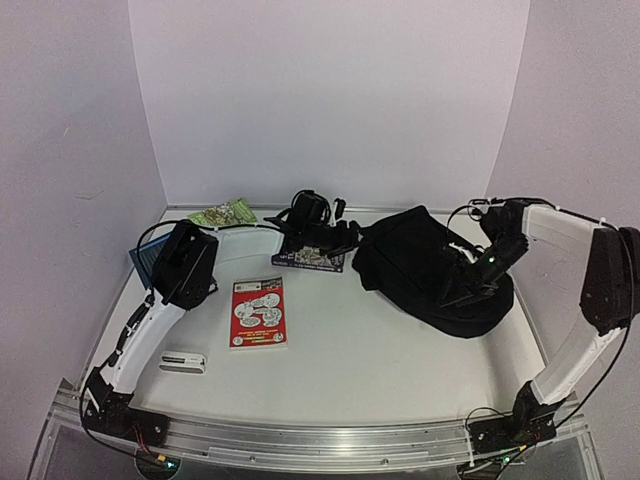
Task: Pack the student bag
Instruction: Adjust the student bag at the center of the board, then unzip the student bag at the center of the board.
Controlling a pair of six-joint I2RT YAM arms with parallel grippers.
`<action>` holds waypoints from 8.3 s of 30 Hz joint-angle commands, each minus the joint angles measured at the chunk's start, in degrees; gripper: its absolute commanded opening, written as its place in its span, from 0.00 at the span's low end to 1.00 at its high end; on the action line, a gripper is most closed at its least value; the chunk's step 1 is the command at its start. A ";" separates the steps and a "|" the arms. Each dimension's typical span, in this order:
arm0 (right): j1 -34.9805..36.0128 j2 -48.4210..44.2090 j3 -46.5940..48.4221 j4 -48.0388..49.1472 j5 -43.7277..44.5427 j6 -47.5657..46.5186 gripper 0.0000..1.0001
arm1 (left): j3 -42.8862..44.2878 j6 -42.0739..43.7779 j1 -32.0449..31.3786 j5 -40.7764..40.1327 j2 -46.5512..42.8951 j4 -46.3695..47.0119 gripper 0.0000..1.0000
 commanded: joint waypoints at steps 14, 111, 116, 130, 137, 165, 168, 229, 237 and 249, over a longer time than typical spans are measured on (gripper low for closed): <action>-14.88 25.27 33.73 7.46 26.27 3.92 0.98 | -24.67 5.57 -9.40 -3.68 -19.42 1.69 0.82; 22.89 3.13 -7.93 46.91 12.93 -23.09 0.38 | -38.43 -24.53 -3.34 13.56 -15.47 35.75 0.73; 23.69 4.41 -9.18 48.13 14.20 -25.28 0.37 | -38.11 -25.01 -3.39 13.39 -14.89 36.05 0.73; 25.14 8.25 -10.24 51.48 17.61 -27.78 0.25 | -37.27 -25.62 -3.41 13.17 -13.78 35.78 0.72; 27.69 5.64 -11.22 51.46 18.39 -26.94 0.00 | -34.98 -25.73 -3.39 12.68 -12.10 34.38 0.71; 29.23 -6.50 -16.56 44.71 15.62 -21.74 0.00 | -38.05 -28.85 2.57 8.84 -12.95 34.04 0.00; 29.75 -7.65 -17.60 40.91 14.53 -22.22 0.00 | -38.33 -28.67 3.30 9.11 -13.28 34.24 0.00; 37.68 -9.13 -14.27 33.52 7.46 -5.52 0.00 | -28.67 -7.96 4.29 11.78 -23.09 -1.02 0.39; 37.68 -2.90 -9.67 38.91 11.85 0.19 0.00 | -39.93 -8.05 -1.95 4.58 -31.51 -3.00 0.65; 37.68 -2.40 -9.01 39.61 11.76 0.09 0.00 | -44.11 -12.85 -8.91 0.00 -32.66 -1.87 0.44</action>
